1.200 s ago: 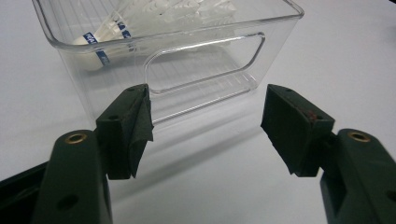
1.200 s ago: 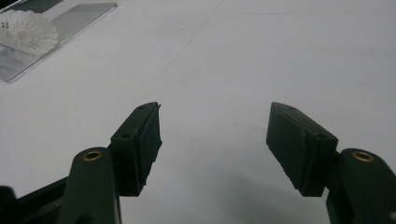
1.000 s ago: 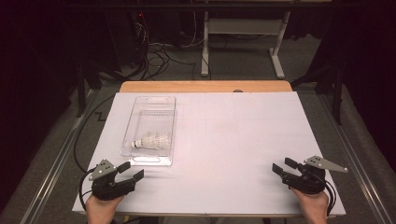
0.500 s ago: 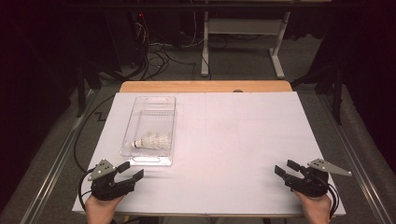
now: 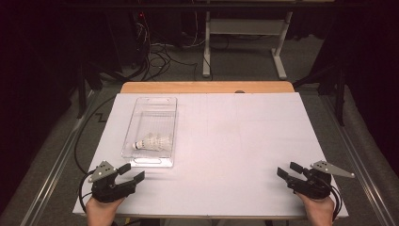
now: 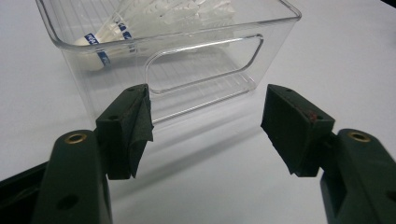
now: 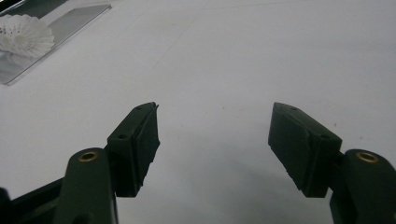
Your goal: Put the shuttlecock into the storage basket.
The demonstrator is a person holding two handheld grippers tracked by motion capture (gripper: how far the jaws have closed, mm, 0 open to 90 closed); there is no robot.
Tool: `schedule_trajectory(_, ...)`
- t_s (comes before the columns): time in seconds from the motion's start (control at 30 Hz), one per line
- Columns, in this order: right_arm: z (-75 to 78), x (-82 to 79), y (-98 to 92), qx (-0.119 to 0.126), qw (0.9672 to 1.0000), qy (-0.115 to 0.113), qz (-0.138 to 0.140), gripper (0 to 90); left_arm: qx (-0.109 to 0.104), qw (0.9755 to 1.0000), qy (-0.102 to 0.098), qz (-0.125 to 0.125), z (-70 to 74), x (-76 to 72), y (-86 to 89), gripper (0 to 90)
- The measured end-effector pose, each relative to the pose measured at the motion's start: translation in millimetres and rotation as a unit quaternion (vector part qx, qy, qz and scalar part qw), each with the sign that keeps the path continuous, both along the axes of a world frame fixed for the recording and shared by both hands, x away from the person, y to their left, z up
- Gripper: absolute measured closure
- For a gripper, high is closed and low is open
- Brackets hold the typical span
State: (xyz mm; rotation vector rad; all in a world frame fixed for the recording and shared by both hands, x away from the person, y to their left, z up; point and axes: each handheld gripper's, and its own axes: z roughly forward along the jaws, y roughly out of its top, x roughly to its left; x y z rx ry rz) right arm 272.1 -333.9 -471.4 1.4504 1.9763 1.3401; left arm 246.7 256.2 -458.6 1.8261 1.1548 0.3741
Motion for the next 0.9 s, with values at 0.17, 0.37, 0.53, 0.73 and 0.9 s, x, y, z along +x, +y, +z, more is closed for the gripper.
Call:
schedule_trajectory(0.17,0.2,-1.3,-1.5,0.001,1.0000,-0.004,-0.002,33.9,0.000,1.0000,0.001,0.000,0.1,0.1,0.3,33.9)
schedule_trajectory(0.37,0.1,-2.0,-3.0,0.004,1.0000,-0.006,-0.005,33.7,0.000,1.0000,0.001,0.000,0.5,-0.3,0.9,33.9)
schedule_trajectory(0.53,0.3,-2.4,-2.2,0.005,1.0000,-0.004,-0.006,33.6,0.000,1.0000,0.001,0.000,0.5,-0.1,0.9,33.9)
schedule_trajectory(0.73,0.2,-2.0,-2.1,0.005,1.0000,-0.003,-0.006,33.0,0.000,1.0000,0.003,0.000,0.3,0.4,0.7,33.9)
schedule_trajectory(0.9,0.5,-2.2,-1.8,0.004,1.0000,-0.005,-0.005,32.7,-0.001,1.0000,0.002,-0.001,0.5,0.3,0.4,33.8)
